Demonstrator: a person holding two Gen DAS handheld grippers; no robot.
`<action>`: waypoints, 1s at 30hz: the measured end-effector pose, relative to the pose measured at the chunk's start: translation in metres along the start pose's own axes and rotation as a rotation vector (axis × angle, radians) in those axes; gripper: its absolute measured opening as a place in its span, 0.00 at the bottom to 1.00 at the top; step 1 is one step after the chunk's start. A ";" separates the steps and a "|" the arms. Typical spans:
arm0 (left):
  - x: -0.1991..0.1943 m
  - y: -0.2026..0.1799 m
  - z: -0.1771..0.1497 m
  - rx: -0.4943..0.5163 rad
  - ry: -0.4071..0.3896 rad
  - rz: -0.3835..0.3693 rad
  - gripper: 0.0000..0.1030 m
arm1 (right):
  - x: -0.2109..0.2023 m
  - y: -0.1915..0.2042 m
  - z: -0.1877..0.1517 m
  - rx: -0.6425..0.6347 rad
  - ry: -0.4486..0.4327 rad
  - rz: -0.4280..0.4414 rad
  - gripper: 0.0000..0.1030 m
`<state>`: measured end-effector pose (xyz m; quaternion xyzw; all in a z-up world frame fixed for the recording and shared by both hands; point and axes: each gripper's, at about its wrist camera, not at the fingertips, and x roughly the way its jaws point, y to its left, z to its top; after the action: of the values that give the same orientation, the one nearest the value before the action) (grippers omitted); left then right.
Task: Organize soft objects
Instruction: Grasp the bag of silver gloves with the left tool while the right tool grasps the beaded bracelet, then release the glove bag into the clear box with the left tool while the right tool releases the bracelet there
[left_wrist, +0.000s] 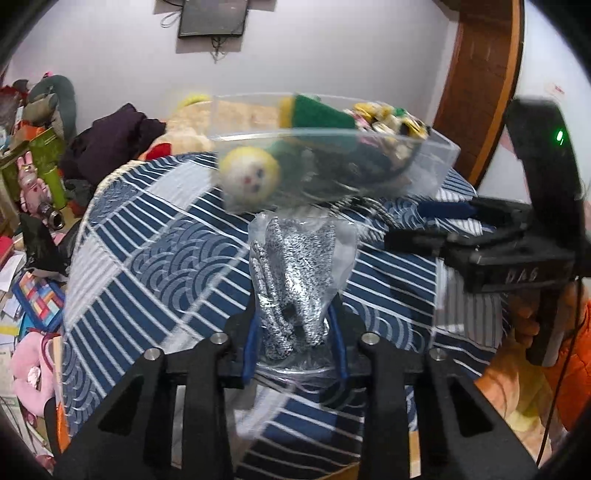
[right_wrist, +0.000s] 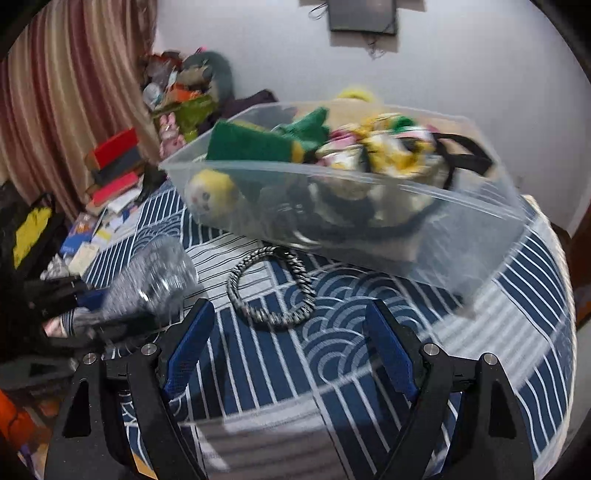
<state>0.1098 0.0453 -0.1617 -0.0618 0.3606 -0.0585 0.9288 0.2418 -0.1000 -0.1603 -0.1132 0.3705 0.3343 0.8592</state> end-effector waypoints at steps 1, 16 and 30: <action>-0.002 0.004 0.002 -0.009 -0.008 0.006 0.29 | 0.004 0.002 0.001 -0.014 0.012 0.000 0.79; -0.029 0.012 0.045 -0.019 -0.154 0.044 0.29 | -0.001 0.007 -0.005 -0.085 -0.001 -0.014 0.11; -0.030 -0.002 0.117 0.048 -0.269 0.063 0.29 | -0.086 0.004 0.036 -0.054 -0.279 -0.034 0.11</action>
<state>0.1668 0.0567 -0.0562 -0.0355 0.2329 -0.0293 0.9714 0.2164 -0.1233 -0.0735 -0.0948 0.2362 0.3422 0.9045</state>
